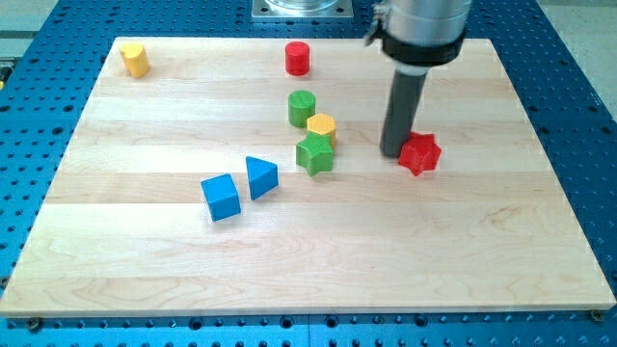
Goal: Place the red star to the top right of the board
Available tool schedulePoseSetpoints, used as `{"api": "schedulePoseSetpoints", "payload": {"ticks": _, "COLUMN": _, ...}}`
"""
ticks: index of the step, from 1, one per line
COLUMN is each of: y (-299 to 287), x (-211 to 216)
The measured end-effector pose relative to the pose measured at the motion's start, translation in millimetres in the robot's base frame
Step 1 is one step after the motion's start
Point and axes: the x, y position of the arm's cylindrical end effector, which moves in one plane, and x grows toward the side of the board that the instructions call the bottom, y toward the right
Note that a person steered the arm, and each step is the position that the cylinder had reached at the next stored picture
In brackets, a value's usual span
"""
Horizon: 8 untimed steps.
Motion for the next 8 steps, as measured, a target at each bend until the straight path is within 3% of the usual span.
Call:
{"api": "schedulePoseSetpoints", "payload": {"ticks": 1, "y": -33.8, "x": 29.0}}
{"api": "schedulePoseSetpoints", "payload": {"ticks": 2, "y": -23.3, "x": 87.1}}
{"api": "schedulePoseSetpoints", "payload": {"ticks": 3, "y": 21.3, "x": 56.0}}
{"api": "schedulePoseSetpoints", "payload": {"ticks": 5, "y": 45.6, "x": -70.6}}
{"api": "schedulePoseSetpoints", "payload": {"ticks": 6, "y": 60.3, "x": -109.8}}
{"api": "schedulePoseSetpoints", "payload": {"ticks": 7, "y": 21.5, "x": -74.0}}
{"api": "schedulePoseSetpoints", "payload": {"ticks": 8, "y": -16.9, "x": -70.4}}
